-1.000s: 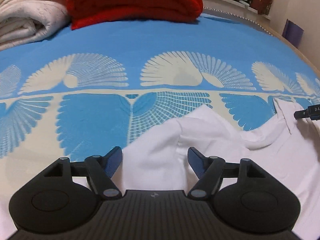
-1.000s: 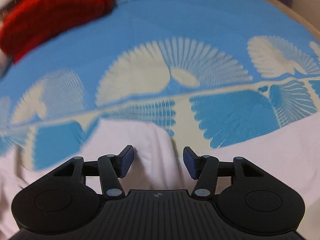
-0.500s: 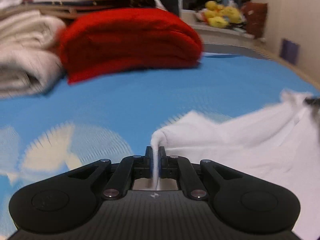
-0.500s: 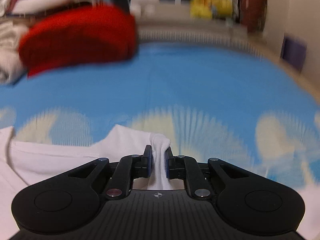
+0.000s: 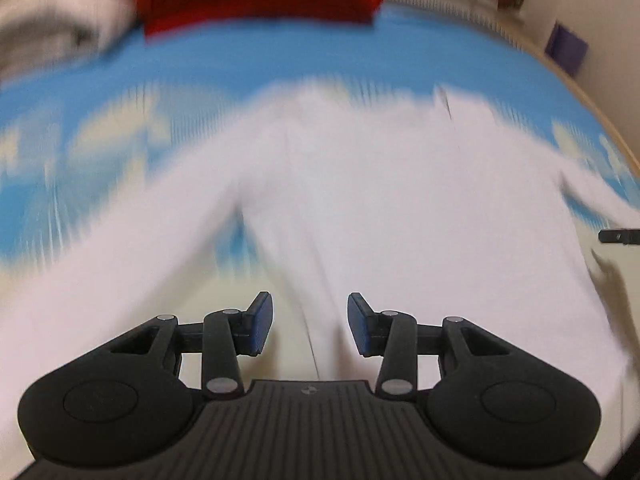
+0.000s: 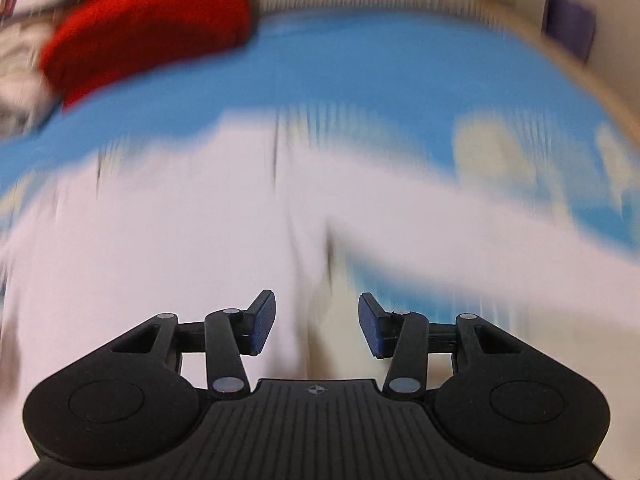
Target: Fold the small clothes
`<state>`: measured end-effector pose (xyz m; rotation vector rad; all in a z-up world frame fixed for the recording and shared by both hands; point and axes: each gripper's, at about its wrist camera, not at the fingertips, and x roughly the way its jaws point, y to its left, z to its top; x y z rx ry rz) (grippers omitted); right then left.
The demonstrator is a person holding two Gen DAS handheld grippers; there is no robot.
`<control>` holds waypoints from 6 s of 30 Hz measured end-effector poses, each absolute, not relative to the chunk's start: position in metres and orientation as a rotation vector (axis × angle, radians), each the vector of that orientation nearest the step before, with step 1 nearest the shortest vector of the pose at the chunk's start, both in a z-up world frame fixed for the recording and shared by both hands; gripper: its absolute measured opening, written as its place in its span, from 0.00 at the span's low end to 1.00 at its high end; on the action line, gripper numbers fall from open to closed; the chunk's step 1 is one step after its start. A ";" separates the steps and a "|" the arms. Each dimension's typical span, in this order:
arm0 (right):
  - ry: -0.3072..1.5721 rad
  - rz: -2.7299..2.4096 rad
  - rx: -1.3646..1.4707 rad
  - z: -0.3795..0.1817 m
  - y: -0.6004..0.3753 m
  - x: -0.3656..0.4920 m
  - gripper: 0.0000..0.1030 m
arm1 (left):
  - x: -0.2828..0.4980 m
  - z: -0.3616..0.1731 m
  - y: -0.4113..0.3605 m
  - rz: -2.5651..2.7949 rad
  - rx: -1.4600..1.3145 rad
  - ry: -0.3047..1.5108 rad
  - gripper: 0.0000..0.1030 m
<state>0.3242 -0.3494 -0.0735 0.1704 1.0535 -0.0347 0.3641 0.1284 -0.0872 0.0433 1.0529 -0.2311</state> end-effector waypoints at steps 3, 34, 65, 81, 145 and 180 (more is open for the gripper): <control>1.250 0.004 0.129 -0.100 -0.346 0.281 0.48 | 0.313 -0.116 0.130 -0.209 0.015 1.179 0.46; 1.157 -0.159 0.189 -0.114 -0.347 0.090 0.46 | 0.139 -0.140 0.172 -0.018 -0.257 1.249 0.14; 1.045 -0.314 0.158 -0.088 -0.336 0.065 0.19 | 0.121 -0.115 0.103 -0.111 0.120 1.098 0.21; 1.128 -0.151 0.170 -0.111 -0.320 0.076 0.44 | 0.126 -0.141 0.080 -0.136 0.166 1.182 0.57; 0.512 -0.068 0.037 0.081 -0.250 0.184 0.20 | 0.278 -0.100 0.404 0.545 -0.333 0.860 0.23; 0.879 0.000 0.423 -0.007 -0.201 0.350 0.22 | 0.370 0.011 0.161 0.239 -0.325 0.652 0.02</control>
